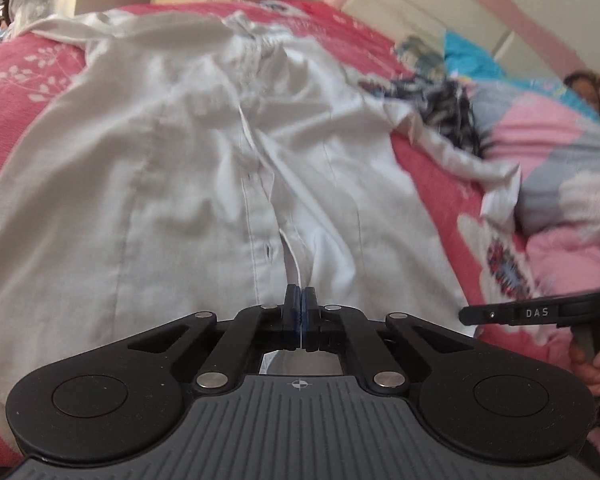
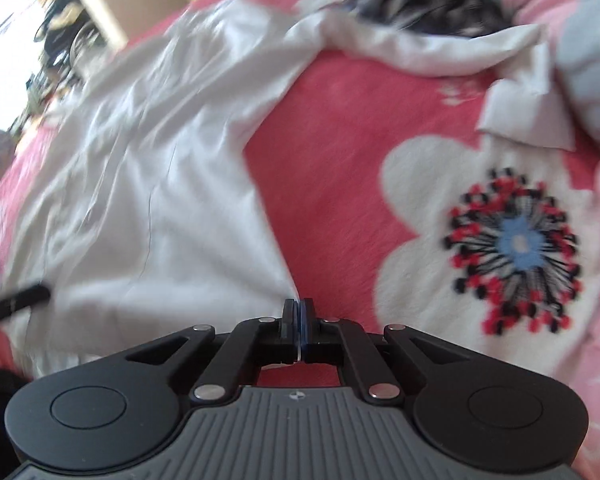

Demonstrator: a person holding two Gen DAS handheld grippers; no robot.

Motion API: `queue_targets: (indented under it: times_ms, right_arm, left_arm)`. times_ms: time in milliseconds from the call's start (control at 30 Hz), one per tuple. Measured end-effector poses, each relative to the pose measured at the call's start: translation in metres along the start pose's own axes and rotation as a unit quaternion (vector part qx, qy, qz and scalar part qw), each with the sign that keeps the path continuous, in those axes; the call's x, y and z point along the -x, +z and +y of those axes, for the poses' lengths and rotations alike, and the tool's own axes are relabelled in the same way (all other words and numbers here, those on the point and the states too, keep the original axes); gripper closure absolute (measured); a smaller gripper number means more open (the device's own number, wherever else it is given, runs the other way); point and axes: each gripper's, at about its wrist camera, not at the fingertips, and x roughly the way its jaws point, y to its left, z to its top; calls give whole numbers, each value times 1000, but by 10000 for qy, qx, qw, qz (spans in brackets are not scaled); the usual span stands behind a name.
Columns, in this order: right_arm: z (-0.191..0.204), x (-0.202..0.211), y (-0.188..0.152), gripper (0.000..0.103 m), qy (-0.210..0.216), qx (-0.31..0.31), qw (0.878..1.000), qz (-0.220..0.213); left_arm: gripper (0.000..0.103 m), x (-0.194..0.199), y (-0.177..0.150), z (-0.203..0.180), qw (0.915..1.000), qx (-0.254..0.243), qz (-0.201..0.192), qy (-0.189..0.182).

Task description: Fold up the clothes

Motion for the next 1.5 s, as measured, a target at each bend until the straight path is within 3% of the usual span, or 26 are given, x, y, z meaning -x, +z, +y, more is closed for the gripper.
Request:
queue_targets:
  times_ms: [67,167,333,500,567,633,667,733,800,867,967,1067,1200,1433,1500]
  right_arm:
    - [-3,2,-2,101,-168,-42,9998,-10]
    - [-6,-3,-7,101,-274,-85,9996,17]
    - [-12,-6,-7,97,-372,-262,9990,-14]
    - [-30,24,-1,74,59,-839,9953,-490]
    - [-16,40,-3,68,154,-237,9977,-621]
    - [12,48,-13,53,59,807,9949,-601]
    - [28,52,-20,45,-15,1376,9888,-572]
    - [55,54,-36,40,-49,2354,9702,-580]
    - [74,49,-50,35,123,2925,9546,-552]
    - [85,37,-54,35,150,3078,9500,-510]
    - [90,22,-49,40,-356,2967,9520,-662]
    - [71,12,-35,61,-579,2394,9667,-691]
    - [44,0,-28,85,-866,1896,9767,-519]
    - [31,24,-41,82,-695,1707,9811,-581]
    - [35,32,-45,82,-787,1843,9774,-681]
  left_arm:
    - [103,7,-7,3,9997,227,16,-34]
    - [103,-3,-10,10,9979,497,390,-117]
    - [103,-19,-12,-1,9981,278,548,-81]
    - [103,-14,-6,-2,9973,500,352,-397]
    - [103,-17,6,0,9931,941,317,-620]
    - [103,-19,20,0,9870,1360,278,-814]
    - [103,-21,27,-2,9851,1473,261,-853]
    - [103,-23,44,-11,9838,1512,177,-943]
    - [103,-23,60,-20,9834,1496,80,-1024]
    - [103,-21,74,-29,9829,1462,-21,-1115]
    - [103,-18,88,-40,9806,1487,-138,-1268]
    - [103,-11,93,-47,9802,1436,-242,-1341]
    - [103,-3,94,-46,9794,1461,-270,-1368]
    - [103,-6,78,-33,9802,1534,-155,-1245]
    - [103,-8,81,-30,9796,1596,-94,-1216]
